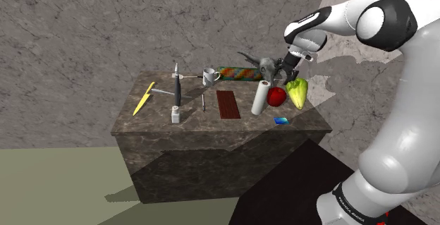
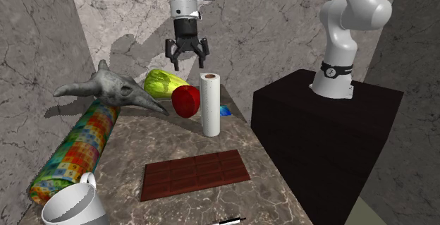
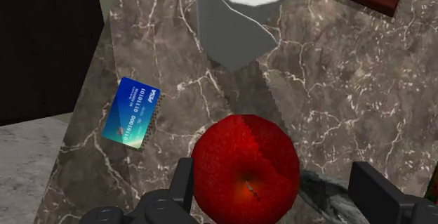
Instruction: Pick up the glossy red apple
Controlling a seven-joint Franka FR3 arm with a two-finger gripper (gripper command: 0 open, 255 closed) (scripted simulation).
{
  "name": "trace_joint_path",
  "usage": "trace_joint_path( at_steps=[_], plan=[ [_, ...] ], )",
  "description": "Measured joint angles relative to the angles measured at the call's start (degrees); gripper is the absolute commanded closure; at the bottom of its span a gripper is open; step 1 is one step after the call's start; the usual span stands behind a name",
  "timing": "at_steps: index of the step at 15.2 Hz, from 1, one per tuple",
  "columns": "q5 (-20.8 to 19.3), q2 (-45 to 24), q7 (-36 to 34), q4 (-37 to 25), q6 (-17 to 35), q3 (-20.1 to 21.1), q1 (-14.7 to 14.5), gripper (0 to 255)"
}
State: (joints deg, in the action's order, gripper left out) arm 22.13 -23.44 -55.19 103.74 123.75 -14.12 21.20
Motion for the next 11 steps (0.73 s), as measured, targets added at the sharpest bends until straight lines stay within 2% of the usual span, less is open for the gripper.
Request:
trace_joint_path(
  at_steps=[4, 11],
  plan=[
    [2.76, -3.89, -2.57, -1.88, 1.79, -0.85, 1.90, 0],
    [4.59, -7.31, -1.28, -1.65, 5.14, -0.11, 2.59, 0]
  ],
)
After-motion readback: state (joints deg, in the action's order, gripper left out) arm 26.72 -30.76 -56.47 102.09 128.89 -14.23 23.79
